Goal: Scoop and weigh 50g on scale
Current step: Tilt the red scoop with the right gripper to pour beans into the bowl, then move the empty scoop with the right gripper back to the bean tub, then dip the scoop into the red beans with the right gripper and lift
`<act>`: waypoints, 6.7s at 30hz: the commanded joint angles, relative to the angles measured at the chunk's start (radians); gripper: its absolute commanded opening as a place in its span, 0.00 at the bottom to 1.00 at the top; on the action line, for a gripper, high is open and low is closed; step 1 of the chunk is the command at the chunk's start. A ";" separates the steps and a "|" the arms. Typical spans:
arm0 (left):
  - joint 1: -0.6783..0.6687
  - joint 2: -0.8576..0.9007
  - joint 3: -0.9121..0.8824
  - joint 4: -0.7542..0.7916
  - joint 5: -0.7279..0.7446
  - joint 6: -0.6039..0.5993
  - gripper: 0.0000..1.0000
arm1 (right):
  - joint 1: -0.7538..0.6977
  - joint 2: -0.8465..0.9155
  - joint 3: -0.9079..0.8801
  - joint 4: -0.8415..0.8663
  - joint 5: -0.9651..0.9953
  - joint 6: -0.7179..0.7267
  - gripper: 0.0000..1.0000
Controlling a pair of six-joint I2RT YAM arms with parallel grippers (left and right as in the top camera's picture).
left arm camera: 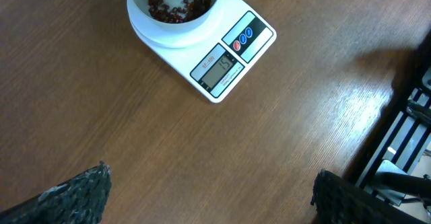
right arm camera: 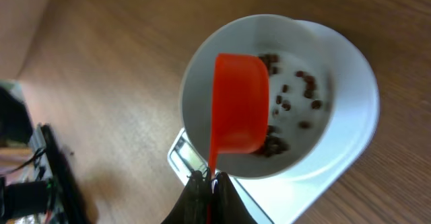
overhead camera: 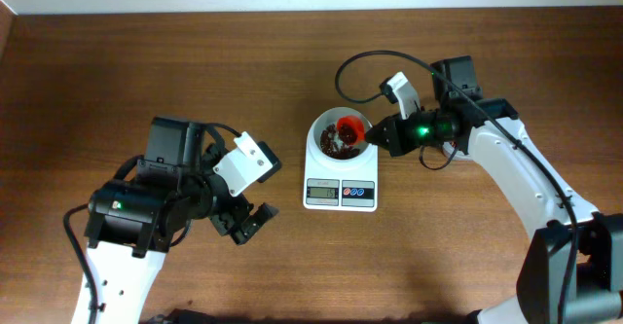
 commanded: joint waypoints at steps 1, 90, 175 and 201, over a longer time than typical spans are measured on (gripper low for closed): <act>0.004 0.000 0.016 0.002 0.000 0.016 0.99 | 0.006 -0.024 0.006 -0.006 -0.009 -0.022 0.04; 0.005 0.000 0.016 0.002 0.000 0.016 0.99 | -0.081 -0.391 0.077 -0.288 0.845 0.069 0.04; 0.005 0.000 0.016 0.002 0.000 0.016 0.99 | -0.596 0.024 -0.137 -0.044 0.178 0.132 0.04; 0.004 0.000 0.016 0.002 0.000 0.016 0.99 | -0.800 0.091 -0.137 -0.046 -0.224 0.164 0.04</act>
